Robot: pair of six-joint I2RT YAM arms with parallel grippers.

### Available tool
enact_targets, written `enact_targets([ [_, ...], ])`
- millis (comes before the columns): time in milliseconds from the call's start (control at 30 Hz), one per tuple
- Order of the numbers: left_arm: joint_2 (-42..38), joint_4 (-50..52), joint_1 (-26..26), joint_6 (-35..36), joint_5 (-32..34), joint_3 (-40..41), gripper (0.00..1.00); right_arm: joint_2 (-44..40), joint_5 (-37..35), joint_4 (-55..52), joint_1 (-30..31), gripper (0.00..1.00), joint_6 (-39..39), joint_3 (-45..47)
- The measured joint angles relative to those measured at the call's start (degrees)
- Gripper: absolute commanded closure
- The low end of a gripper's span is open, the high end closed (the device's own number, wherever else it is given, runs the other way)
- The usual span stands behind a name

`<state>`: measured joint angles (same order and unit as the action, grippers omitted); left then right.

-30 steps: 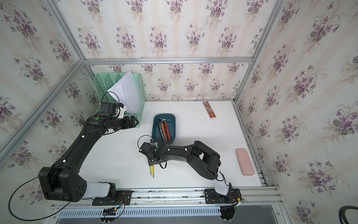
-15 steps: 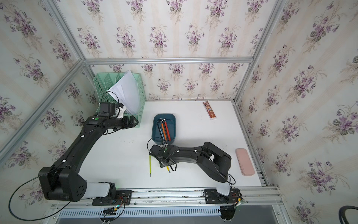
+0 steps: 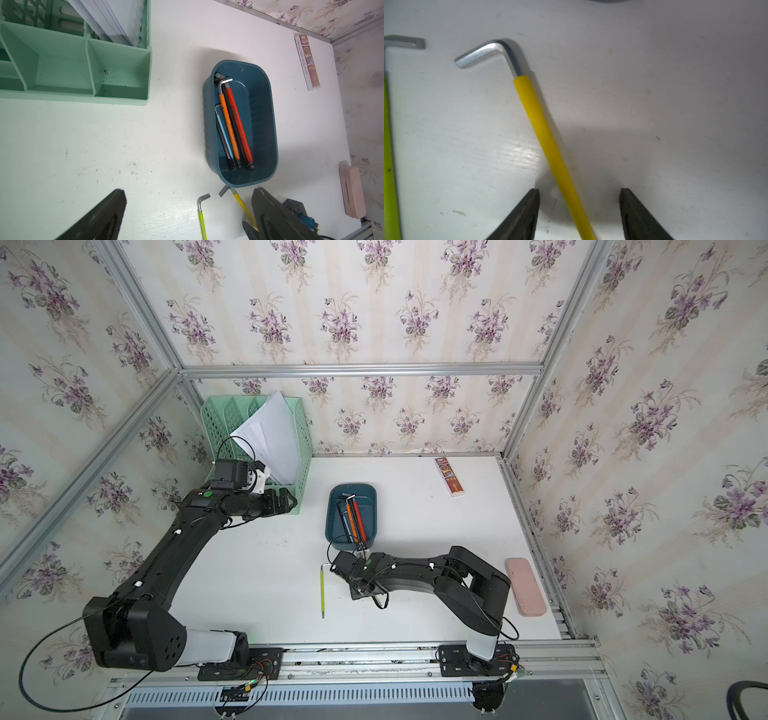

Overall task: Put the hex key on the desktop into the storage box
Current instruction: Pick up the Allen key from the center of the board.

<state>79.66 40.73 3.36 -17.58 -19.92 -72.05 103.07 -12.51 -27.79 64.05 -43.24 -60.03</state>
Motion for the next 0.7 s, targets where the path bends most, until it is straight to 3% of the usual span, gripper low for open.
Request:
enact_targets([
  [133, 0.00, 0.00, 0.00, 0.00, 0.00, 0.00, 0.01, 1.64, -0.20, 1.55, 0.00, 0.46, 1.66, -1.20],
  [333, 0.00, 0.00, 0.00, 0.02, 0.00, 0.00, 0.01, 3.45, -2.71, 6.58, 0.00, 0.70, 3.15, -0.24],
  [633, 0.33, -0.02, -0.04, 0.02, 0.00, 0.00, 0.01, 0.98, -5.60, 14.86, 0.00, 0.98, 2.49, 5.40],
  [700, 0.37, -0.02, -0.04, 0.02, 0.00, 0.00, 0.01, -0.13, -5.62, 15.63, -0.02, 1.00, 1.49, 6.60],
])
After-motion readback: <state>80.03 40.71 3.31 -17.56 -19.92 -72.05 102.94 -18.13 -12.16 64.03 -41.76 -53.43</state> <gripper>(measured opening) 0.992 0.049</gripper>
